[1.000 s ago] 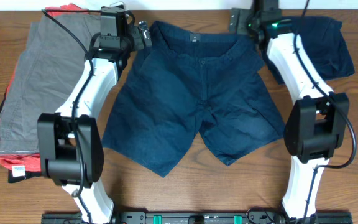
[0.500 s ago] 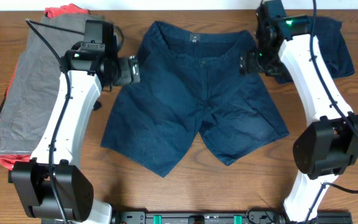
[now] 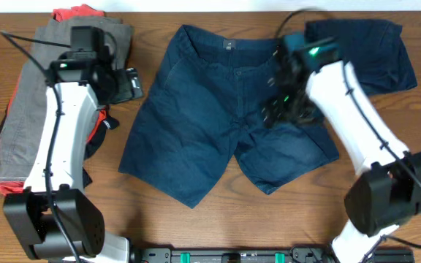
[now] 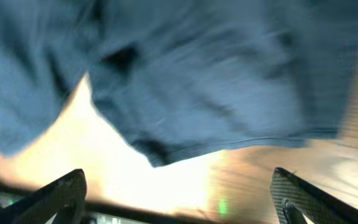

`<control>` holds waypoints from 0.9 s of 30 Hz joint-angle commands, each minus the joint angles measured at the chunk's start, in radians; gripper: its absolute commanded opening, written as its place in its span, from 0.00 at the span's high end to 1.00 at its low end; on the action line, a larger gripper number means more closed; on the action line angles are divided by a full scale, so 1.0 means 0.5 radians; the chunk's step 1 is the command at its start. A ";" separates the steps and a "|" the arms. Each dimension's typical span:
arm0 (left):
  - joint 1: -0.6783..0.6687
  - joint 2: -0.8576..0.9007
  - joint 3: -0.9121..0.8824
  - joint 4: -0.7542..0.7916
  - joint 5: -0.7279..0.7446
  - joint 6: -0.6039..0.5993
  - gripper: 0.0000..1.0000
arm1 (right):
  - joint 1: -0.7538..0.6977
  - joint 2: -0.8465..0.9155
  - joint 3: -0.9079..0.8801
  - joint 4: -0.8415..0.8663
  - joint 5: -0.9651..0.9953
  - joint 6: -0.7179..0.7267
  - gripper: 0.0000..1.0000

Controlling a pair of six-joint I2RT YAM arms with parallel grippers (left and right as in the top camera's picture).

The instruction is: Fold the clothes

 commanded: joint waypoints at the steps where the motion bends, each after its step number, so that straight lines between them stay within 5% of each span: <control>1: 0.078 0.000 0.015 0.002 -0.015 0.011 0.02 | 0.092 -0.068 -0.296 0.087 -0.147 -0.098 0.12; 8: 0.118 0.000 0.015 0.009 -0.015 0.011 0.02 | 0.300 -0.115 -0.778 0.391 -0.263 -0.150 0.33; 27: 0.117 0.001 0.015 0.008 -0.007 0.011 0.02 | 0.617 -0.115 -1.180 0.803 0.195 0.236 0.54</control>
